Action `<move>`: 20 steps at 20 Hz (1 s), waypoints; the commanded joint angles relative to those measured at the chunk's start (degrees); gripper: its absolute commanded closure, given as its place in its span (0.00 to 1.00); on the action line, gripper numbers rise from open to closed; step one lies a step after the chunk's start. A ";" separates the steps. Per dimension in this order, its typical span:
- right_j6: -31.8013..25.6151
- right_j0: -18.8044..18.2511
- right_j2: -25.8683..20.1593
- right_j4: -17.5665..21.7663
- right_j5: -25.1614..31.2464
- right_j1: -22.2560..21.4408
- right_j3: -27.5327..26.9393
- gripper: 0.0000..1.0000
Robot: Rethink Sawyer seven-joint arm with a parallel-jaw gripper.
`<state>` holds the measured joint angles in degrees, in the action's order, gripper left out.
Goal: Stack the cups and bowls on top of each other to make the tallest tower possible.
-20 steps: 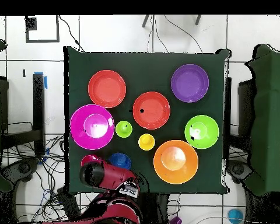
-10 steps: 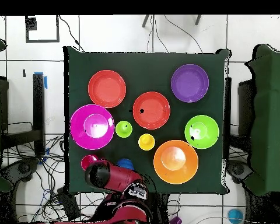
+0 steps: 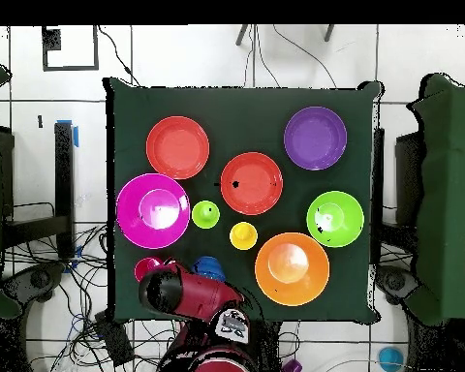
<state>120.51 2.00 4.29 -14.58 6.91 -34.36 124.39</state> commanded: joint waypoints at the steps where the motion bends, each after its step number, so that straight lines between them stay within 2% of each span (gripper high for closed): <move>1: 4.38 -1.20 -4.29 1.43 9.60 -4.63 -0.95 1.00; 4: 4.03 -1.05 -3.53 1.47 14.99 -8.80 -1.44 1.00; 14: 3.11 -0.55 -0.11 3.41 28.02 -16.52 -7.10 1.00; 20: 2.02 -1.56 0.90 6.05 32.79 -13.83 -14.93 1.00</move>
<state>120.51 1.82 6.67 -12.55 33.94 -49.08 118.66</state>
